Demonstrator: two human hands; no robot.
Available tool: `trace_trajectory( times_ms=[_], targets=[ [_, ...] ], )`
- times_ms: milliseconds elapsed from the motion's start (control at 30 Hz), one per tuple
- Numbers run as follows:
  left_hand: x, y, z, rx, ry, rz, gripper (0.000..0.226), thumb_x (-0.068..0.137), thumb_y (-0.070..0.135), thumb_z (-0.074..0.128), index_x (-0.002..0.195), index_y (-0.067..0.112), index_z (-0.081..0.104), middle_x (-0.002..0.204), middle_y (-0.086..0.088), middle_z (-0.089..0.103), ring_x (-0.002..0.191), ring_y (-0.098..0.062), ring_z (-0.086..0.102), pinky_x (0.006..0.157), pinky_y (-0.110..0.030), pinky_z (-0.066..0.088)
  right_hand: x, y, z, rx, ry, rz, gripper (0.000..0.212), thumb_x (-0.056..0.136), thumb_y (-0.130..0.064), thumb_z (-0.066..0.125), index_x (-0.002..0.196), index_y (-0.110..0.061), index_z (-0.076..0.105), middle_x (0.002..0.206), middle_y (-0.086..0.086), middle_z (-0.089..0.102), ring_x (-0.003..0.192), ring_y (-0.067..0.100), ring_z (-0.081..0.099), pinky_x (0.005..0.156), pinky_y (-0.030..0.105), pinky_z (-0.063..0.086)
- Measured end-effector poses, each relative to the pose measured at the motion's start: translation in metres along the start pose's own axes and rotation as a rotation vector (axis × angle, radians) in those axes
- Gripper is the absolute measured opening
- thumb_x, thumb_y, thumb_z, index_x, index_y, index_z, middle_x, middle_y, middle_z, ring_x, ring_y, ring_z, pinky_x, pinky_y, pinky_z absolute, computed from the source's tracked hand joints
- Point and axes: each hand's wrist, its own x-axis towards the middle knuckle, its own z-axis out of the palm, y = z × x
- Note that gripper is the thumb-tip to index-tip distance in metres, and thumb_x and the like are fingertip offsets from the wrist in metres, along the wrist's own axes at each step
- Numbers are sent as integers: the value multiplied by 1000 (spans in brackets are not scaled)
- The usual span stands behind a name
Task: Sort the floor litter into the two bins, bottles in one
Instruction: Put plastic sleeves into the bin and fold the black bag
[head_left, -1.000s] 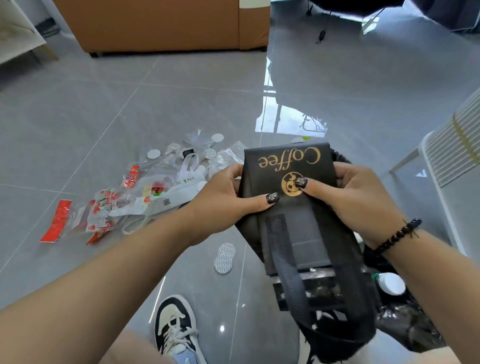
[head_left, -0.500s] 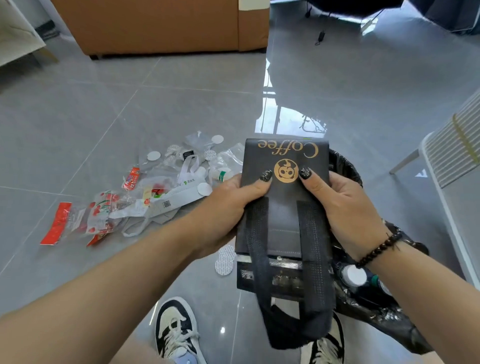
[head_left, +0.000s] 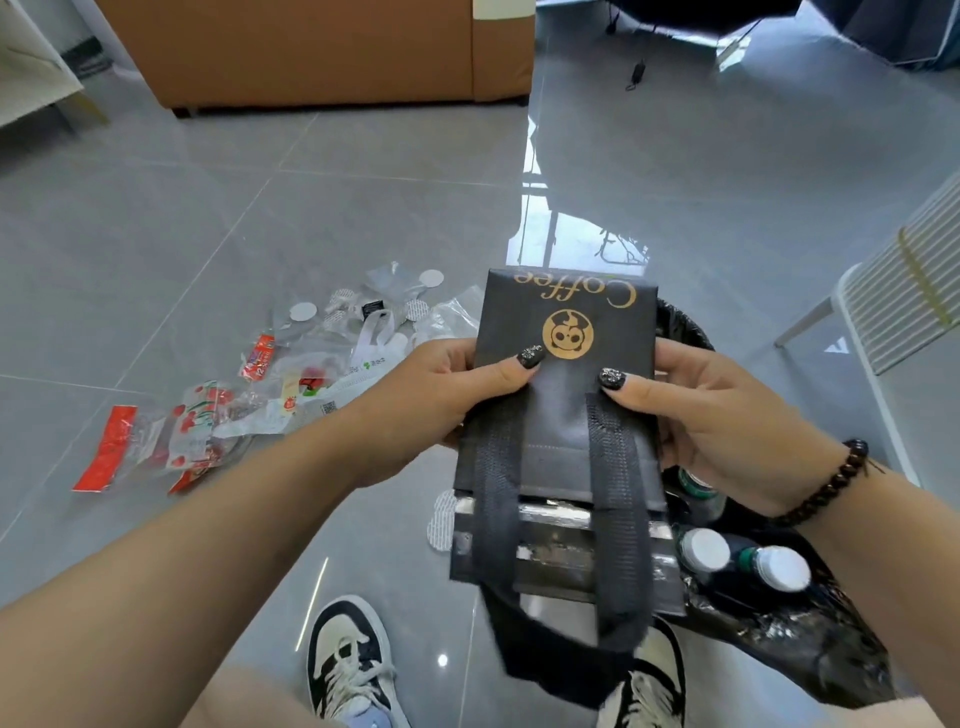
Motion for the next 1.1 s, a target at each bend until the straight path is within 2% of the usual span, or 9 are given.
trace_trajectory(
  times_ms=[167, 367, 500, 667, 767, 800, 900, 1000, 1100],
  targets=[
    [-1, 1, -2, -137, -124, -67, 31, 75, 13, 59, 106, 16, 62, 101, -11, 69, 98, -36, 59, 93, -55, 47, 2, 7, -12, 130, -105, 46, 58, 53, -38, 88, 106, -23, 72, 102, 8, 72, 75, 18, 68, 64, 27, 54],
    [0, -7, 0, -383, -258, -44, 39, 79, 2, 59, 111, 22, 69, 115, -17, 66, 93, -30, 66, 85, -40, 55, -7, -2, -6, 481, -145, 84, 37, 77, 4, 52, 100, -14, 75, 105, 13, 72, 80, 21, 73, 62, 27, 59],
    [-3, -10, -4, -482, -422, -1, 34, 87, -2, 57, 117, 11, 67, 113, -15, 69, 98, -26, 69, 91, -40, 52, -10, -1, -12, 586, -365, 79, 37, 85, 5, 59, 120, -4, 64, 124, 15, 63, 114, 25, 62, 93, 36, 53],
    [-1, -3, -10, -251, -328, 80, 40, 73, -8, 71, 103, 18, 77, 103, -7, 74, 99, -17, 69, 88, -32, 56, -7, -2, -18, 434, -458, 166, 51, 92, 8, 48, 140, -9, 46, 127, 18, 59, 107, 30, 64, 93, 49, 49],
    [-3, 8, -19, 116, -218, 247, 50, 77, -12, 59, 103, 27, 76, 105, -5, 74, 100, -25, 69, 88, -51, 53, -6, -4, -18, 628, -478, 212, 69, 88, 2, 43, 150, -3, 14, 142, 24, 40, 121, 40, 48, 98, 59, 41],
    [-3, 9, -20, 181, -178, 292, 57, 78, -20, 56, 100, 28, 76, 104, -3, 75, 101, -24, 69, 88, -53, 53, -5, -2, -19, 649, -467, 245, 76, 85, -12, 53, 150, -3, 14, 148, 24, 33, 126, 40, 41, 100, 58, 38],
    [0, 6, -17, 314, -122, 365, 70, 72, -36, 45, 88, 24, 78, 90, 10, 76, 93, -6, 71, 80, -20, 55, -2, 13, -17, 620, -440, 307, 85, 70, -44, 78, 140, -8, 45, 144, 21, 43, 124, 37, 48, 98, 52, 46],
    [-6, 3, -12, 467, -150, 396, 58, 74, -18, 50, 90, 30, 78, 88, 14, 76, 92, -4, 71, 82, -14, 51, -4, 23, 5, 316, -278, 284, 37, 67, -19, 79, 103, -17, 73, 102, 9, 70, 90, 17, 68, 77, 32, 58],
    [-6, 3, -18, 424, -147, 361, 60, 83, -24, 50, 90, 29, 79, 94, 8, 76, 96, -12, 71, 84, -28, 56, 0, 24, 12, 97, -162, 157, 45, 69, -6, 77, 112, -6, 64, 109, 11, 71, 99, 22, 68, 82, 28, 57]
  ],
)
